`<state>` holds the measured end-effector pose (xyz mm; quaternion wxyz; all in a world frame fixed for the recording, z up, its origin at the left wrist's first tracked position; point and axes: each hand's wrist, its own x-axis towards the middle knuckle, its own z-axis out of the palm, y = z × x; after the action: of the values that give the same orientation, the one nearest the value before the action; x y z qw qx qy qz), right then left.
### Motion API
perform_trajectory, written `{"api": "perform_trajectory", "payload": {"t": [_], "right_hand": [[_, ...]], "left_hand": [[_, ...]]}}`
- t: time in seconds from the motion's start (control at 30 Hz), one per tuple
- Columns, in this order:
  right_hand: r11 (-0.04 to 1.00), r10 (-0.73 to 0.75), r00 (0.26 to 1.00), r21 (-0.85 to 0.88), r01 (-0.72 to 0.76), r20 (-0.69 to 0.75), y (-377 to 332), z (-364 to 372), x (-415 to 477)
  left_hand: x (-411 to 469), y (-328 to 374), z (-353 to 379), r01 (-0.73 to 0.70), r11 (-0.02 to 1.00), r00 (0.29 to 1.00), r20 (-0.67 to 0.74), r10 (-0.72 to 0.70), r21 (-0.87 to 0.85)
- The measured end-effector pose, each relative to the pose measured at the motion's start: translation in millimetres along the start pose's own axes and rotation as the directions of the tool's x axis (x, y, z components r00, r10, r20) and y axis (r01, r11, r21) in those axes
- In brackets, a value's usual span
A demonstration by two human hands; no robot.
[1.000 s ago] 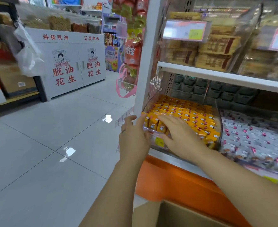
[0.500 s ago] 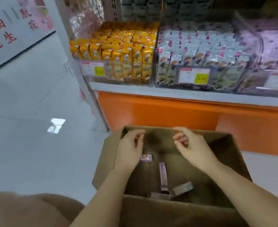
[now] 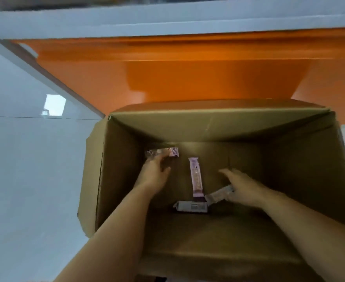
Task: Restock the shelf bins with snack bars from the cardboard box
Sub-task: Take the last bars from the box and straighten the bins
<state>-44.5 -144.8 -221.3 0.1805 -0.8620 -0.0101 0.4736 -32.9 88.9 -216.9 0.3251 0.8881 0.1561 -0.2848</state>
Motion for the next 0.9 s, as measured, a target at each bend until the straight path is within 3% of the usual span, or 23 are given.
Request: {"api": "perform_trajectory", "payload": {"t": [0.13,0.23,0.33,0.4,0.5,0.6,0.7,0.8,0.9], "right_hand": [[0.911,-0.073,0.996,-0.402,0.09,0.058,1.9,0.6,20.6],[0.867,-0.11,0.99,-0.48,0.136,0.083,8.4,2.7,30.3],[0.933,-0.123,0.992,-0.34,0.12,0.014,18.7,-2.8,31.7],[0.99,-0.083,0.993,-0.124,0.072,-0.083,25.8,-9.0,30.8],[0.987,0.045,0.962,0.16,-0.001,-0.268,27.4,-13.5,30.7],[0.96,0.102,0.936,0.28,-0.003,-0.337,20.4,-7.3,36.8],[0.944,0.006,0.917,0.304,0.126,-0.399,6.6,1.2,40.5],[0.915,-0.008,0.958,0.385,0.123,-0.287,-6.4,6.4,40.3],[0.861,0.005,0.993,0.504,-0.065,0.12,-12.6,9.1,36.9]], "left_hand": [[18.5,-3.6,1.8,-0.013,0.993,0.998,-0.067,0.021,0.118],[28.1,-10.9,8.2,-0.012,0.985,1.0,-0.017,0.016,0.174],[34.7,-18.1,11.5,-0.007,0.96,1.0,0.003,0.006,0.278],[38.8,-21.3,11.6,0.007,0.938,1.0,-0.023,0.001,0.345],[44.7,-22.0,14.4,0.018,0.914,0.999,-0.049,0.002,0.405],[42.3,-15.2,18.5,0.017,0.977,1.0,0.019,-0.021,0.212],[37.7,-9.2,18.0,0.041,0.999,0.995,0.091,-0.042,0.011],[33.3,-11.7,12.3,0.167,0.984,0.975,0.155,-0.157,-0.054],[20.2,-16.1,5.7,0.35,0.937,0.854,0.408,-0.324,0.012]]}}
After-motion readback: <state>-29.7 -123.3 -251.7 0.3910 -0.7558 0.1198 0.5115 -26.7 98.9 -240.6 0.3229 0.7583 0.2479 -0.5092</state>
